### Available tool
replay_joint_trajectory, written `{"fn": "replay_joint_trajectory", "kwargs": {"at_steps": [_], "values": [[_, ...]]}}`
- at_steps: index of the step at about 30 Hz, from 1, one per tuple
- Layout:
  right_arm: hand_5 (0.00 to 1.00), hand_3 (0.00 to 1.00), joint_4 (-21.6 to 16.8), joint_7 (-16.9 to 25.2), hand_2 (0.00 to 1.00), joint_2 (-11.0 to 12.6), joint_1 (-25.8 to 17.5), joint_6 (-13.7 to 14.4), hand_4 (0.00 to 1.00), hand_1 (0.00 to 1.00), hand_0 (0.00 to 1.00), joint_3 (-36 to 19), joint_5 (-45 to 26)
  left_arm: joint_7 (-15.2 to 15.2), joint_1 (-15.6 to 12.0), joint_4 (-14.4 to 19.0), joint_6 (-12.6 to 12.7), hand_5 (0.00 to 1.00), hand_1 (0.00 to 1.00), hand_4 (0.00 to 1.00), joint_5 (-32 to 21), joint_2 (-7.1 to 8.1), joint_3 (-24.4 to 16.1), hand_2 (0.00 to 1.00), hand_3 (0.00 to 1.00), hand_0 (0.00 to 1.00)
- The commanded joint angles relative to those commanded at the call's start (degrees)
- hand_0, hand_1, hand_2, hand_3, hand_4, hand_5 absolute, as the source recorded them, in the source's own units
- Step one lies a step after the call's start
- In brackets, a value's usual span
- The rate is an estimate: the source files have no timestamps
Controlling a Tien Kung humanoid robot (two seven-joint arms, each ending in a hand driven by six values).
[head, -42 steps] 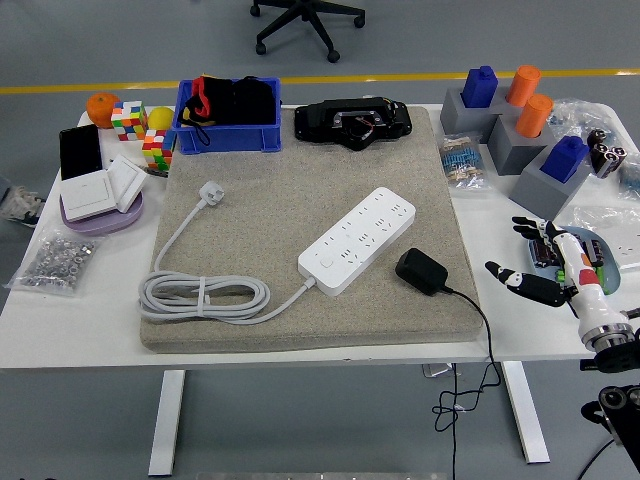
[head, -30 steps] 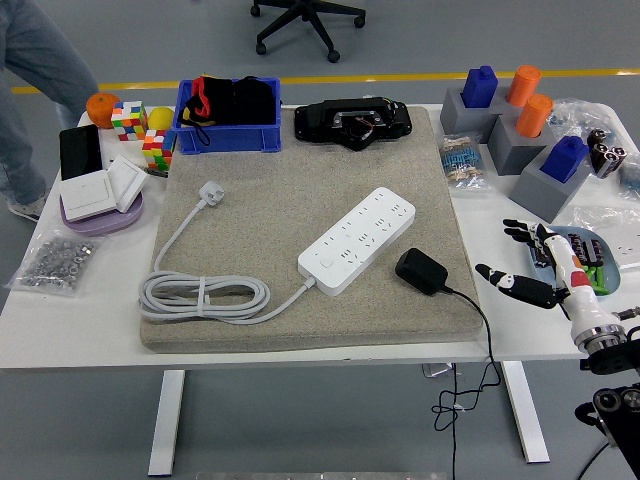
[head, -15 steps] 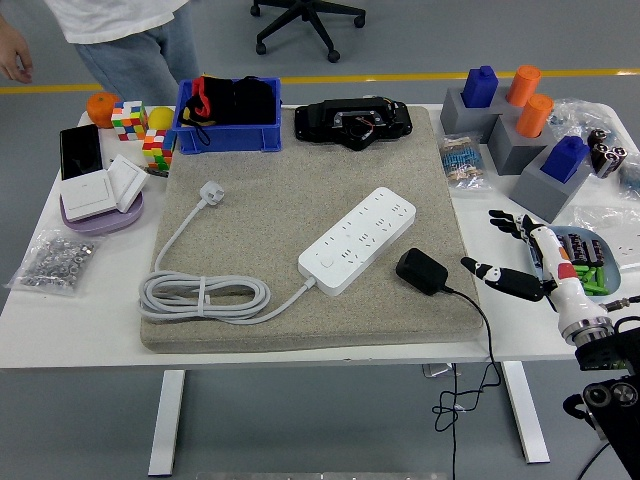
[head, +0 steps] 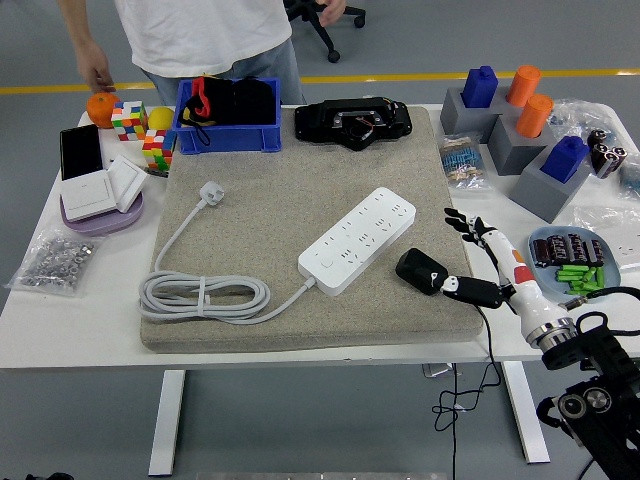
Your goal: Press the white button,pick up the black plug,place it near the board,insert it into the board
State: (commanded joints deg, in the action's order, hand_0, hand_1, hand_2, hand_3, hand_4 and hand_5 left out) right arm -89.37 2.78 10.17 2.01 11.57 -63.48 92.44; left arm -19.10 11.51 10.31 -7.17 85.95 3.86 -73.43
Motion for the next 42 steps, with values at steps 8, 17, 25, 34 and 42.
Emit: {"fn": "replay_joint_trajectory", "kwargs": {"at_steps": [8, 17, 25, 34, 42], "values": [[0.041, 0.723, -3.31, -0.77, 0.208, 3.28, 2.35, 0.16, 0.419, 0.188, 0.272, 10.19, -2.05, -0.10, -0.84, 0.00, 0.05, 0.177, 0.677, 0.585, 1.47, 0.63, -1.30, 0.660, 0.688, 0.685], [0.002, 0.667, 0.69, -1.21, 0.119, 1.72, 6.54, 0.63, 0.254, 0.040, 0.091, 14.27, -3.74, -0.19, -1.96, 0.00, 0.07, 0.184, 0.678, 0.576, 0.39, -0.23, -0.79, 0.660, 0.689, 0.684], [0.002, 0.655, 6.54, -6.10, 0.082, -1.03, 11.42, -2.46, 0.272, 0.002, 0.002, 16.37, -5.59, -0.14, -1.74, 0.00, 0.16, 0.187, 0.677, 0.576, 0.25, 0.12, -0.99, 0.660, 0.688, 0.685], [0.002, 0.708, 13.33, -9.54, 0.085, -3.06, 16.01, -4.79, 0.223, 0.002, 0.002, 19.96, -5.98, -0.34, -2.30, 0.00, 0.17, 0.187, 0.677, 0.574, 0.51, 0.05, -1.58, 0.659, 0.688, 0.685], [0.002, 0.722, 15.81, -10.11, 0.086, -4.64, 19.65, -4.75, 0.205, 0.002, 0.002, 21.10, -5.28, -0.20, -2.01, 0.00, 0.13, 0.187, 0.677, 0.573, 0.06, 0.28, -0.89, 0.659, 0.689, 0.684]]}}
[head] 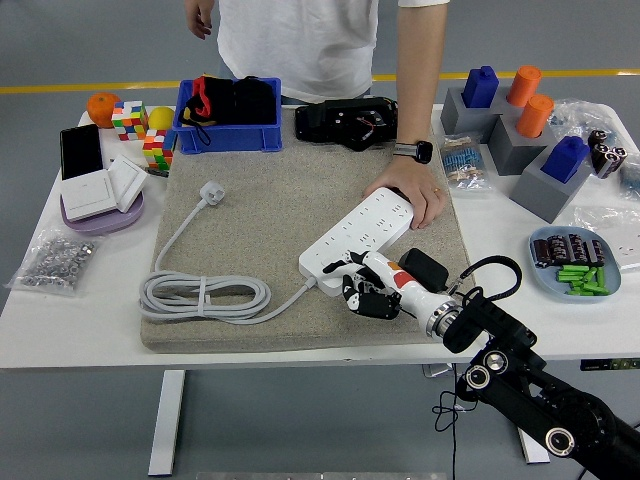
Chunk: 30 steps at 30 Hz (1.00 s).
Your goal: Press the white button,pick up the black plug,place it near the board,insert it into the board
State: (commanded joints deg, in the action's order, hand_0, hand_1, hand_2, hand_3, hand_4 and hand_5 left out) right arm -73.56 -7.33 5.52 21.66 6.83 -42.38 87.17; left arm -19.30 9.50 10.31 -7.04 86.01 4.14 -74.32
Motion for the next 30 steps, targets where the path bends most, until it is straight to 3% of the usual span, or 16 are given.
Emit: {"fn": "replay_joint_trajectory", "kwargs": {"at_steps": [12, 22, 30], "values": [[0.002, 0.727, 2.88, -1.89, 0.087, -1.38, 2.91, -0.30, 0.186, 0.002, 0.002, 1.59, 1.71, -0.13, -0.45, 0.00, -0.04, 0.189, 0.677, 0.574, 0.60, -0.01, -0.51, 0.659, 0.688, 0.685], [0.002, 0.720, 4.50, -2.37, 0.087, -2.59, 6.44, 0.78, 0.183, 0.002, 0.002, 1.92, 11.13, -0.11, -0.36, 0.00, -0.06, 0.188, 0.677, 0.574, 0.56, 0.03, -0.38, 0.659, 0.688, 0.685], [0.002, 0.715, 5.35, -2.16, 0.087, -2.40, 7.13, 0.85, 0.179, 0.002, 0.002, 2.20, 14.60, -0.10, -0.40, 0.00, -0.03, 0.189, 0.677, 0.574, 0.41, 0.07, -0.36, 0.659, 0.688, 0.682]]}}
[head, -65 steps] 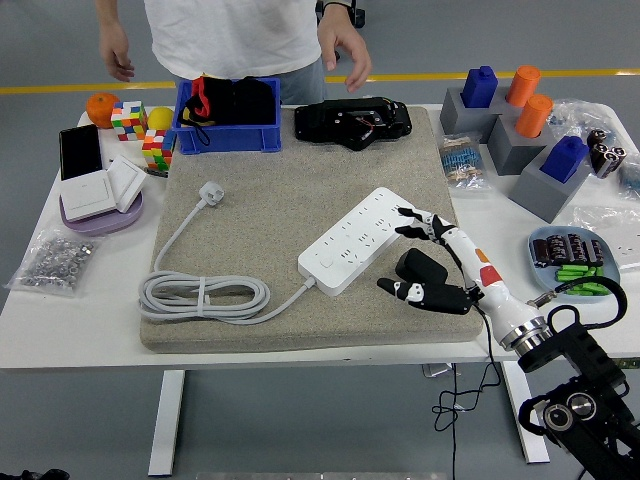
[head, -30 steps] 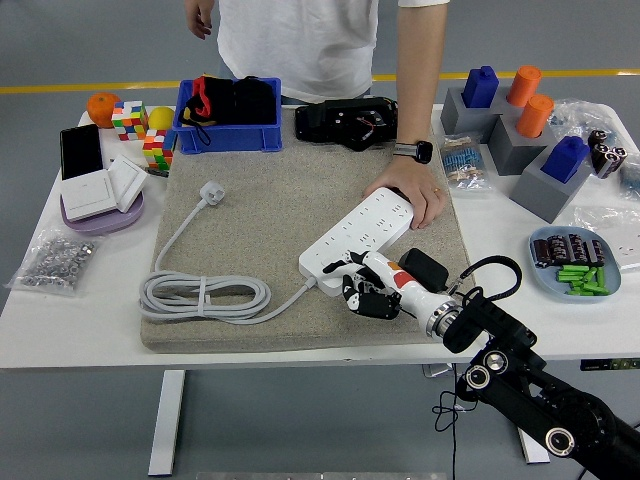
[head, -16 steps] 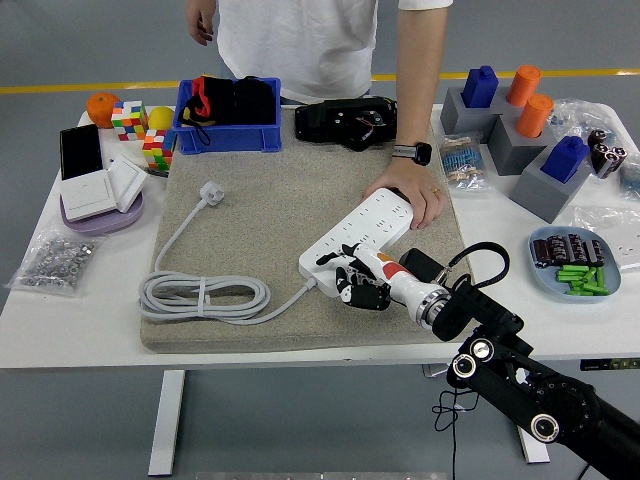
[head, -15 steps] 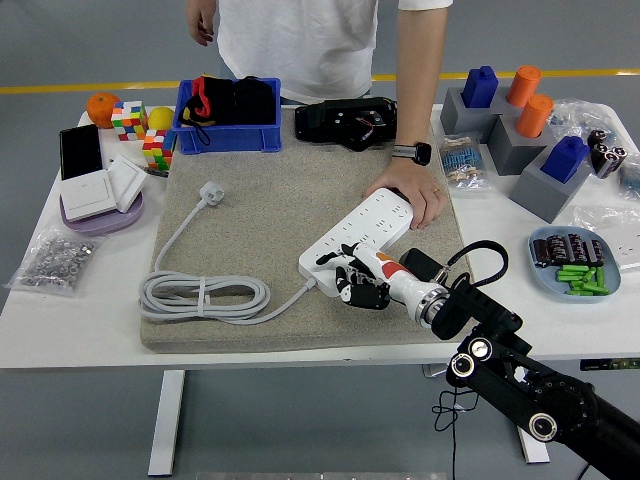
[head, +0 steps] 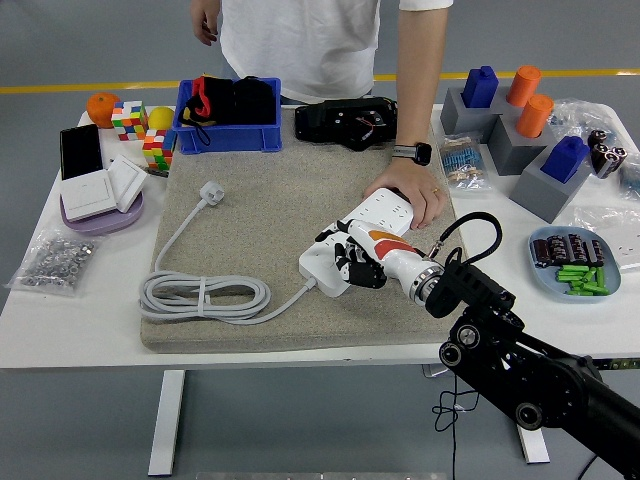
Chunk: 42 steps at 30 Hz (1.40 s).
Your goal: Press the white button,pick up the black plug,place it near the board,insert it into the board
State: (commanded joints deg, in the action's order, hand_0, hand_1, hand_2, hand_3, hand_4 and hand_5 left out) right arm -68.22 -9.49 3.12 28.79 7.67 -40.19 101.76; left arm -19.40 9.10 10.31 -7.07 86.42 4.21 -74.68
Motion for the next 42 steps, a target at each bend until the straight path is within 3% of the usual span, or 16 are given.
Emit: {"fn": "replay_joint_trajectory", "kwargs": {"at_steps": [10, 24, 42], "values": [[0.002, 0.707, 0.38, 0.20, 0.087, 0.74, 0.28, -1.65, 0.175, 0.002, 0.002, 1.62, 2.49, -0.01, 0.11, 0.00, -0.04, 0.187, 0.677, 0.573, 0.35, -0.02, -0.11, 0.659, 0.688, 0.685], [0.002, 0.699, 1.63, 1.34, 0.088, 1.21, 0.92, -1.45, 0.177, 0.002, 0.002, 3.18, 8.55, 0.02, 0.07, 0.00, -0.02, 0.188, 0.677, 0.573, 0.01, -0.05, 0.07, 0.659, 0.688, 0.685], [0.002, 0.682, 3.32, 1.95, 0.088, 2.25, 1.30, -2.41, 0.177, 0.002, 0.002, 4.51, 8.86, 0.04, 0.15, 0.00, -0.04, 0.190, 0.677, 0.572, 0.18, -0.12, 0.05, 0.659, 0.687, 0.685]]}}
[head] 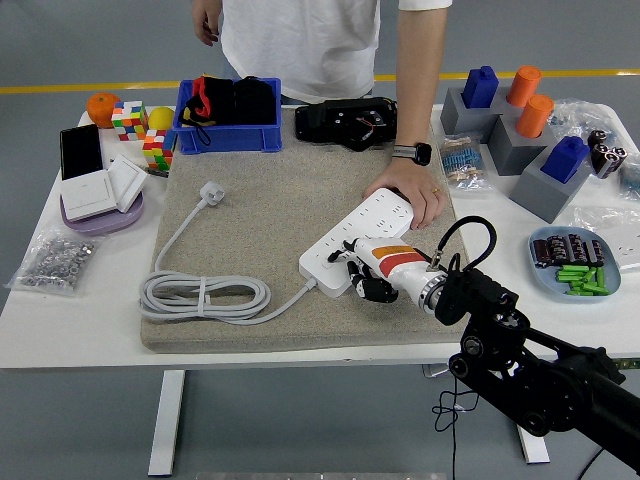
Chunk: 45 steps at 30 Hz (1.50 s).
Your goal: Press the white button,pick up the black plug,place it near the board,insert it into the board
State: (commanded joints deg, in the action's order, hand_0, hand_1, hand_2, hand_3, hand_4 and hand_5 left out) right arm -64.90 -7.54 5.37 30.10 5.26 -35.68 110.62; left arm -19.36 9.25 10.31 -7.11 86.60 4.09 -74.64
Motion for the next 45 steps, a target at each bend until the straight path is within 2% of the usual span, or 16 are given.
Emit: {"fn": "replay_joint_trajectory", "kwargs": {"at_steps": [14, 26, 32, 33, 38, 39, 44, 45], "values": [[0.002, 0.681, -0.09, -0.15, 0.089, 0.06, 0.08, 0.02, 0.179, 0.002, 0.002, 1.16, -0.39, 0.04, 0.05, 0.00, 0.00, 0.190, 0.677, 0.570, -0.01, -0.01, 0.08, 0.659, 0.687, 0.684], [0.002, 0.677, -7.02, -0.76, 0.089, 1.13, -0.25, 0.00, 0.183, 0.002, 0.002, -3.83, -0.15, 0.00, 0.03, 0.00, -0.01, 0.192, 0.677, 0.570, 0.11, -0.05, -0.11, 0.659, 0.686, 0.685], [0.002, 0.678, -11.39, 1.36, 0.089, 2.22, -2.28, 1.79, 0.182, 0.002, 0.002, -6.70, -0.29, 0.09, 0.11, 0.00, 0.01, 0.191, 0.677, 0.569, -0.09, -0.04, 0.06, 0.659, 0.686, 0.684], [0.002, 0.707, -11.87, 1.51, 0.197, 2.42, -2.72, 1.85, 0.382, 0.131, 0.173, -7.18, -0.42, 0.09, 0.13, 0.00, 0.02, 0.193, 0.677, 0.569, -0.12, -0.05, 0.05, 0.659, 0.687, 0.684], [0.002, 0.707, -13.18, 1.56, 0.197, 3.45, -5.63, 2.00, 0.382, 0.131, 0.173, -10.45, -0.90, 0.14, 0.17, 0.00, 0.11, 0.193, 0.677, 0.569, -0.63, -0.12, 0.16, 0.659, 0.687, 0.684], [0.176, 0.822, -13.13, 1.63, 0.674, 3.57, -6.28, 2.25, 0.907, 0.705, 0.734, -11.33, -0.92, 0.12, 0.18, 0.00, 0.11, 0.194, 0.677, 0.570, -0.58, -0.12, 0.10, 0.659, 0.686, 0.684], [0.176, 0.822, -13.22, 2.07, 0.674, 3.75, -9.07, 3.06, 0.907, 0.705, 0.734, -15.61, 0.01, 0.09, 0.17, 0.00, 0.08, 0.194, 0.677, 0.570, -0.33, -0.14, 0.00, 0.659, 0.686, 0.684], [0.326, 0.905, -13.31, 2.32, 0.832, 3.77, -9.88, 3.46, 0.998, 0.864, 0.893, -16.68, 0.14, 0.08, 0.15, 0.00, 0.08, 0.193, 0.676, 0.569, -0.22, -0.16, -0.05, 0.659, 0.687, 0.684]]}}
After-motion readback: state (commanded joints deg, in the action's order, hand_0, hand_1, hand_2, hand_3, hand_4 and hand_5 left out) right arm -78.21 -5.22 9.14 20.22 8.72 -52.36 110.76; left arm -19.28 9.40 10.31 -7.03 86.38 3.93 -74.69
